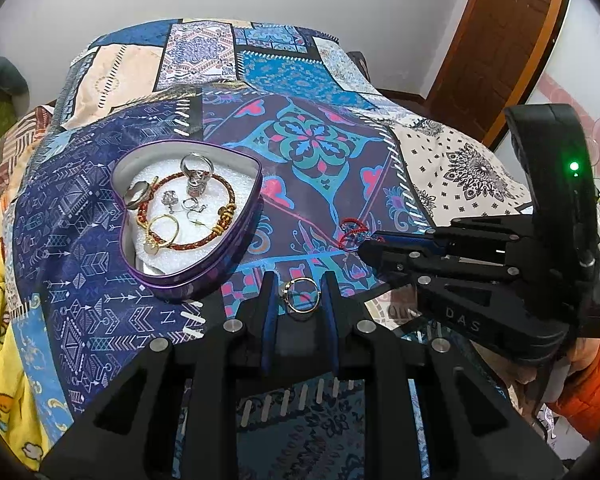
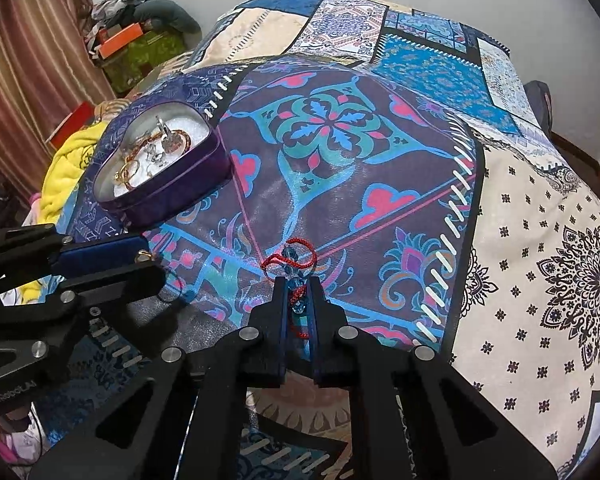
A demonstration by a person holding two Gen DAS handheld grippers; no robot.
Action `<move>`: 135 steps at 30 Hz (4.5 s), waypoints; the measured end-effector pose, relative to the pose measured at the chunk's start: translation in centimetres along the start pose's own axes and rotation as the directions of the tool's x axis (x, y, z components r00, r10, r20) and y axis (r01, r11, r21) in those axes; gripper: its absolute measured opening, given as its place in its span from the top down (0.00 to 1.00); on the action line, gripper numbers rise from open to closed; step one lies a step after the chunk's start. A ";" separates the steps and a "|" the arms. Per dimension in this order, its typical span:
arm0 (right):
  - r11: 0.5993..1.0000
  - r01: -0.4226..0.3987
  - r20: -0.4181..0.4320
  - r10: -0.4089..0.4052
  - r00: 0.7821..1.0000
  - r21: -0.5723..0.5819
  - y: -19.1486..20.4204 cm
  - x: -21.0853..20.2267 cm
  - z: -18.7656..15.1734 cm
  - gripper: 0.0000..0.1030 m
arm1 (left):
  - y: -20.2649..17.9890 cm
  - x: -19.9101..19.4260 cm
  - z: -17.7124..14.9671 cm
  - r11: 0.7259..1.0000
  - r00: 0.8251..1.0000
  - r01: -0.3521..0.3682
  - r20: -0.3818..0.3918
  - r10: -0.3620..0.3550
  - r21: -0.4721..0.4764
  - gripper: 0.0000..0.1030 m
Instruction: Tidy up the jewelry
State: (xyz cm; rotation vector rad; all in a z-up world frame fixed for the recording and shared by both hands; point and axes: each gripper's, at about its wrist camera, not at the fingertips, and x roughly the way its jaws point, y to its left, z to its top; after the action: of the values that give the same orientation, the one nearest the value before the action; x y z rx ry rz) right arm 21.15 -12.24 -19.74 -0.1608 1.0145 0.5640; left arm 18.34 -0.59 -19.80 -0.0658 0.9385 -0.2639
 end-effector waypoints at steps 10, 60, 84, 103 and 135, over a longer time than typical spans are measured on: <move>1.000 -0.001 0.076 0.002 0.997 -0.013 1.3 -3.4 0.8 0.93 | -0.1 -2.7 0.6 1.000 0.999 -0.014 0.053 0.014 0.004 0.80; 0.979 -0.162 0.152 0.179 0.972 -0.120 8.3 -0.9 10.2 0.92 | 7.3 -2.8 3.1 0.998 0.989 -0.040 0.138 0.047 -0.057 0.80; 0.986 -0.126 0.202 0.147 0.968 -0.111 7.8 -3.6 9.6 0.67 | 7.7 -4.3 3.2 0.993 0.984 -0.079 0.151 0.092 -0.084 0.69; 0.995 -0.048 0.412 0.079 0.908 -0.086 9.0 -15.7 5.5 0.67 | 3.8 -17.6 3.0 0.985 0.909 -0.131 0.383 0.164 -0.110 0.69; 0.985 0.170 0.769 -0.129 0.627 0.026 13.7 -29.0 -1.0 0.00 | -4.4 -32.9 -3.5 0.956 0.641 -0.250 0.713 0.284 -0.156 0.08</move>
State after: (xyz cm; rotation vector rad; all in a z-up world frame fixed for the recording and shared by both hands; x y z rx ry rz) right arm 1.70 -11.77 5.74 -0.0312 0.1323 0.4333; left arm -3.80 3.71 4.83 -0.0636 0.1303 0.0755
